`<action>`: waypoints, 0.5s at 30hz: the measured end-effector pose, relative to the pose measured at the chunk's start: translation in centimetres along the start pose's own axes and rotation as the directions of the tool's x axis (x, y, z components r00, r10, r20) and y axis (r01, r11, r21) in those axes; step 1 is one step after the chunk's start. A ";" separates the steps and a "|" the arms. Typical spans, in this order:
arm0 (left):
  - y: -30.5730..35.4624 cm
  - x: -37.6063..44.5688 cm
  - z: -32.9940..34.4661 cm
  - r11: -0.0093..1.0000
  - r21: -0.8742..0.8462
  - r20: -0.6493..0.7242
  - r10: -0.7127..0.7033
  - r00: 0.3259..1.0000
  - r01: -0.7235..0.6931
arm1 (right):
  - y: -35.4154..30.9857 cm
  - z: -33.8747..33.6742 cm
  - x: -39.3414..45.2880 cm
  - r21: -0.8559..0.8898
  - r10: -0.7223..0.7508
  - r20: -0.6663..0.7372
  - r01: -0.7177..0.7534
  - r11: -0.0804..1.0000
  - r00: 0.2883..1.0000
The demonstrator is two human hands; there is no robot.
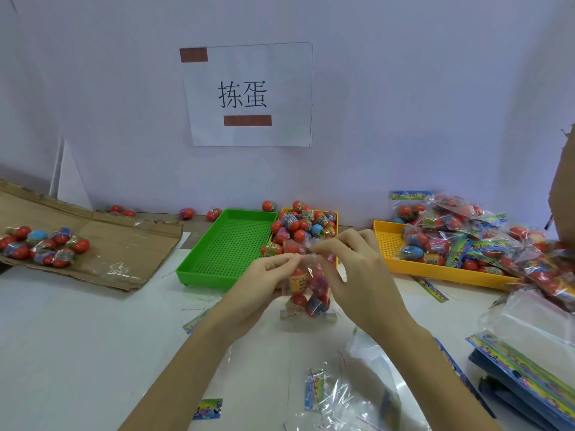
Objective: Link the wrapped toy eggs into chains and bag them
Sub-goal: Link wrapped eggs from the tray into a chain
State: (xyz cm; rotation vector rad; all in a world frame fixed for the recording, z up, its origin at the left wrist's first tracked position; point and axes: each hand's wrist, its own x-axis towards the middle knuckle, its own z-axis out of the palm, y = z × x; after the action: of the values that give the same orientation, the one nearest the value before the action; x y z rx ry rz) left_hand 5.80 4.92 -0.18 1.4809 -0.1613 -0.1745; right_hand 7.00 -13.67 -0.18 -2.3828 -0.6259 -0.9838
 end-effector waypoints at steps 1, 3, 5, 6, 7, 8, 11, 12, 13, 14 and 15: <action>0.0 0.0 0.2 1.000 0.003 0.002 -0.005 1.000 0.005 | -0.1 0.0 0.0 -0.004 -0.004 -0.023 0.004 1.000 1.000; -0.1 0.1 0.5 1.000 -0.005 0.000 -0.003 1.000 0.003 | -0.6 0.0 0.0 -0.013 -0.030 -0.082 0.029 0.999 0.996; -0.2 0.0 0.9 1.000 -0.017 0.004 0.010 1.000 -0.009 | -1.0 0.0 0.0 0.009 -0.069 -0.130 0.071 0.997 0.989; -0.2 -0.1 1.0 1.000 -0.020 0.001 0.018 1.000 -0.018 | -1.2 0.0 0.0 0.030 -0.092 -0.145 0.097 0.995 0.985; -0.2 -0.2 1.1 0.999 -0.024 -0.006 0.026 1.000 -0.026 | -1.3 0.0 0.0 0.044 -0.115 -0.155 0.123 0.991 0.981; -0.2 -0.2 1.2 0.999 -0.030 -0.009 0.035 0.999 -0.035 | -1.4 0.0 0.1 0.046 -0.132 -0.160 0.141 0.989 0.978; -0.3 -0.2 1.3 0.998 -0.005 -0.002 0.065 0.998 -0.065 | -1.3 0.2 0.1 0.031 -0.121 -0.161 0.127 0.991 0.980; -0.3 -0.2 1.3 0.997 0.022 -0.001 0.078 0.997 -0.078 | -1.2 0.2 0.1 0.029 -0.105 -0.160 0.111 0.993 0.981; -0.3 -0.2 1.2 0.995 0.050 -0.001 0.091 0.996 -0.091 | -1.1 0.3 0.0 0.028 -0.092 -0.158 0.098 0.995 0.983; -0.3 -0.2 1.2 0.992 0.076 0.005 0.100 0.995 -0.100 | -0.9 0.3 0.0 0.028 -0.085 -0.154 0.091 0.995 0.984; -0.3 -0.2 1.1 0.989 0.100 0.019 0.105 0.994 -0.107 | -0.9 0.4 -0.1 0.033 -0.081 -0.149 0.087 0.996 0.985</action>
State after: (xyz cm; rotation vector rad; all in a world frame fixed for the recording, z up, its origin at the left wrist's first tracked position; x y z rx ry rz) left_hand 5.40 3.85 -0.35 1.5675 -0.2625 -0.0914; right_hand 6.66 -12.80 -0.25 -2.2402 -0.6880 -1.1609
